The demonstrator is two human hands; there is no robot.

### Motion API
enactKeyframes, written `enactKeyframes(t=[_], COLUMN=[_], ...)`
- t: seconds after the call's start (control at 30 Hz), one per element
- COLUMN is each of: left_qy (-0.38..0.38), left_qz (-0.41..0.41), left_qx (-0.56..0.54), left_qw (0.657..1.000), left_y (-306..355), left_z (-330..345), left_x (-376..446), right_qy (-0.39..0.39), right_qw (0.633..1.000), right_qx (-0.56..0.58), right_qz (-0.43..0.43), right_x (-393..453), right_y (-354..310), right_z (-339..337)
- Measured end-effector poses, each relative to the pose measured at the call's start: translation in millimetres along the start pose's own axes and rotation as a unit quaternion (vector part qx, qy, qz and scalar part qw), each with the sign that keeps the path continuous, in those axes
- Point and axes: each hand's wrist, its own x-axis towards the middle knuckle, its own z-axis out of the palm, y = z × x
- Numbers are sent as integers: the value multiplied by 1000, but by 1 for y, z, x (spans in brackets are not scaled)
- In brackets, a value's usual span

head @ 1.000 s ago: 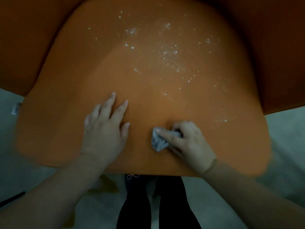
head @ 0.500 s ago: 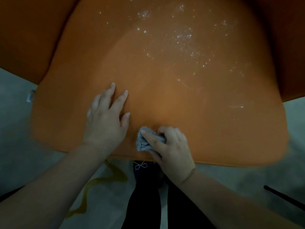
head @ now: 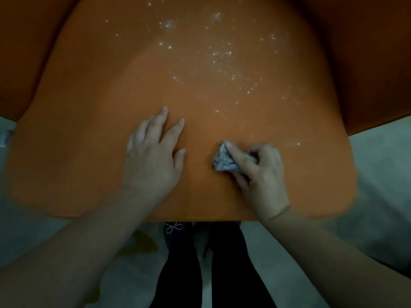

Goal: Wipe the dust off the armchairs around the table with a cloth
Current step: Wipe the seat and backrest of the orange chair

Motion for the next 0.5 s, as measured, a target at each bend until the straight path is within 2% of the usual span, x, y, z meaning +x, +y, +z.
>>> enactKeyframes(t=[0.07, 0.23, 0.3, 0.4, 0.47, 0.5], left_qy=[-3, -10, -7, -22, -40, -44], left_qz=[8, 30, 24, 5, 1, 2], left_qx=[-3, -2, -3, 6, 18, 22], left_qw=[1000, 999, 1000, 1000, 999, 999], left_y=[9, 24, 28, 29, 30, 30], left_z=[2, 4, 4, 6, 5, 4], left_x=[7, 21, 25, 25, 25, 26], right_qy=[14, 137, 198, 242, 265, 264], right_qw=[1000, 981, 955, 877, 848, 854], right_qx=[-4, 22, 22, 72, 125, 141], right_qz=[26, 139, 221, 409, 442, 427], right_x=[2, 13, 12, 21, 33, 40], right_y=[12, 36, 46, 58, 46, 38], right_z=[-5, -22, -31, -33, -20, -14])
